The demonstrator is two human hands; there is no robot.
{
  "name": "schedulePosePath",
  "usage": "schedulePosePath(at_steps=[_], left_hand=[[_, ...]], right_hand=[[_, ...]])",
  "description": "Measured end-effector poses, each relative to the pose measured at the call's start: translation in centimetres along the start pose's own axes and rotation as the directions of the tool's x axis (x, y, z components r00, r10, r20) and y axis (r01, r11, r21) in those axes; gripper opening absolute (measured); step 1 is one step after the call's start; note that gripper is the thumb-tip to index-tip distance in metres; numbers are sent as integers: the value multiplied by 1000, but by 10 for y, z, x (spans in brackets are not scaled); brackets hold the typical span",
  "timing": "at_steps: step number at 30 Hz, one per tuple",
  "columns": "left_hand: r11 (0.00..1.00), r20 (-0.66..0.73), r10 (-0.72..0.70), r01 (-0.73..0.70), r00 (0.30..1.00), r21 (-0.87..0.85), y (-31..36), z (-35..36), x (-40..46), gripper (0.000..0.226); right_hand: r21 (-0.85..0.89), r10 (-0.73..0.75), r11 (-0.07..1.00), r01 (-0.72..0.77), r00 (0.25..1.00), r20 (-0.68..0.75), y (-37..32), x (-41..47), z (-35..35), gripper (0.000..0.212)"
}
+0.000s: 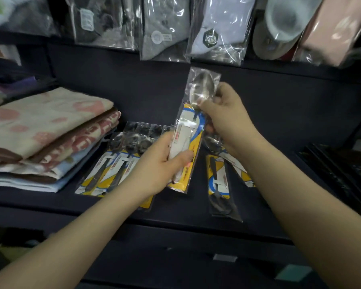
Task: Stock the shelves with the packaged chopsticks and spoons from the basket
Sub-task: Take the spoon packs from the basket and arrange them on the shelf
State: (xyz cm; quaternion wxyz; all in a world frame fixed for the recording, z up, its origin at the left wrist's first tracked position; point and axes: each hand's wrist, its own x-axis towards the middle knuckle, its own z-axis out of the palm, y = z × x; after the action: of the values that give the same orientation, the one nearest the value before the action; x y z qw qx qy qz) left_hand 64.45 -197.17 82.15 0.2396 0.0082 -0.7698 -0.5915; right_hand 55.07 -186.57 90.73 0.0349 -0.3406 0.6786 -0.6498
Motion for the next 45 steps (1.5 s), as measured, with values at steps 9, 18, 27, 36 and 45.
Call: schedulePosePath(at_steps=[9,18,27,36,45], left_hand=[[774,150,-47,-59,988,630,-8,-30,-41,51],[557,414,-122,-283,902,781,-29,-60,-54,72],[542,475,-191,-311,859,780,-33,-62,-54,69],[454,504,-175,-385,846,804,-27,-60,-44,64],[398,481,-158,-391,862,830,-25,-55,-33,62]], right_hand=[[-257,443,874,-413,894,68,84,11,32,11],[-333,512,806,-490,859,-24,100,14,47,13],[-276,531,797,-537,841,-102,101,26,59,17],[-779,268,570,-263,955,-126,81,15,48,40],[-914,433,271,-301,886,-164,66,-42,-21,40]])
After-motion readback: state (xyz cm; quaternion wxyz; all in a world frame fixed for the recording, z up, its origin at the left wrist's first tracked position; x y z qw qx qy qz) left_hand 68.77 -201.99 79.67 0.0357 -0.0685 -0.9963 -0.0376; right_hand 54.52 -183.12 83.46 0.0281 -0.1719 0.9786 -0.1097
